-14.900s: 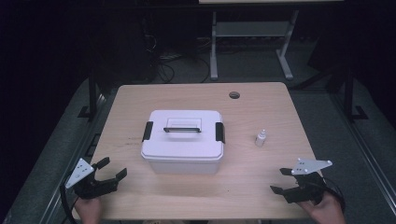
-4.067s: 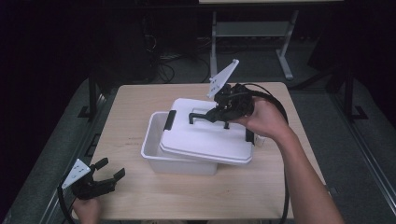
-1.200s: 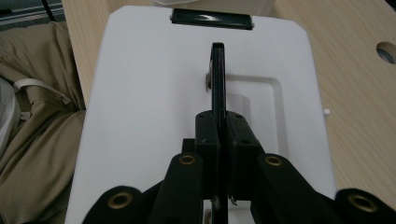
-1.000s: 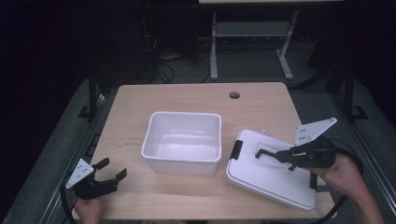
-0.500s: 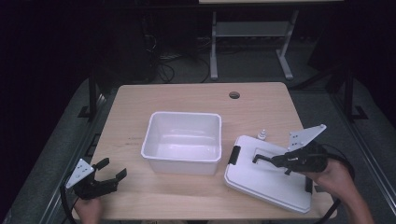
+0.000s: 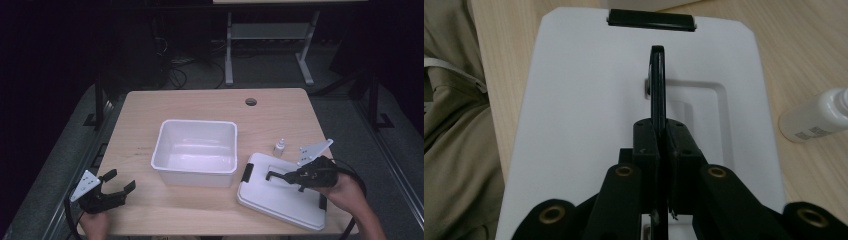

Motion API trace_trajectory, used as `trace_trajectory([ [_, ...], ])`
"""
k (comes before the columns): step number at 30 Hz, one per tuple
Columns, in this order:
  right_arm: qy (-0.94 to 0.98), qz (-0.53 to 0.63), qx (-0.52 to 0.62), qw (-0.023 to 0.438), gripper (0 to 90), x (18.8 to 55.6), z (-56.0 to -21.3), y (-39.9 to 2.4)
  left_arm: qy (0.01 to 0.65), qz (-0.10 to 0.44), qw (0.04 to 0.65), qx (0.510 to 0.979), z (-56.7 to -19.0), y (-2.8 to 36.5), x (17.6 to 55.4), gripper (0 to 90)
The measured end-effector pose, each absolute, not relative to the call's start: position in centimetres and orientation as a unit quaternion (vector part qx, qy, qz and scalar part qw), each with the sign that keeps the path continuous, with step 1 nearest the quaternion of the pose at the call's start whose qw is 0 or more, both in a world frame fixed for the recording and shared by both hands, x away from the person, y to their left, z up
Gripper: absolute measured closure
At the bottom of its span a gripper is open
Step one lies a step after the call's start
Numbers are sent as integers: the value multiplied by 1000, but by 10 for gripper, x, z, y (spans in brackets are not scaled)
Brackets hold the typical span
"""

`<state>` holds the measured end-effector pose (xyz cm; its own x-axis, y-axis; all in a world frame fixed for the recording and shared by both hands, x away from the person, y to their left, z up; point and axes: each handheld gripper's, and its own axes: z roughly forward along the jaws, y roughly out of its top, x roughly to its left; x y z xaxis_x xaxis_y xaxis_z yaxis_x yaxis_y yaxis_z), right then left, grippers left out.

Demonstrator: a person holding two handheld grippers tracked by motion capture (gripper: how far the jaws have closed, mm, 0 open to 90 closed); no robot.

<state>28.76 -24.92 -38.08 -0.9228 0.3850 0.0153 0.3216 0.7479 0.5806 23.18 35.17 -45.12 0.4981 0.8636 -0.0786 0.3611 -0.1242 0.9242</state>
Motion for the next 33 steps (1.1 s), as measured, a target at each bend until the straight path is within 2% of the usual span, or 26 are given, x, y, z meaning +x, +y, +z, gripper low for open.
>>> trace_trajectory([
  [13, 932, 299, 202, 31, 842, 292, -403, -248, 432, 253, 499, 707, -451, 352, 232, 130],
  [23, 927, 310, 208, 31, 830, 287, -405, -249, 433, 253, 499, 707, -451, 352, 231, 130],
  [33, 928, 308, 205, 37, 762, 276, -407, -245, 433, 255, 498, 707, -450, 353, 230, 130],
])
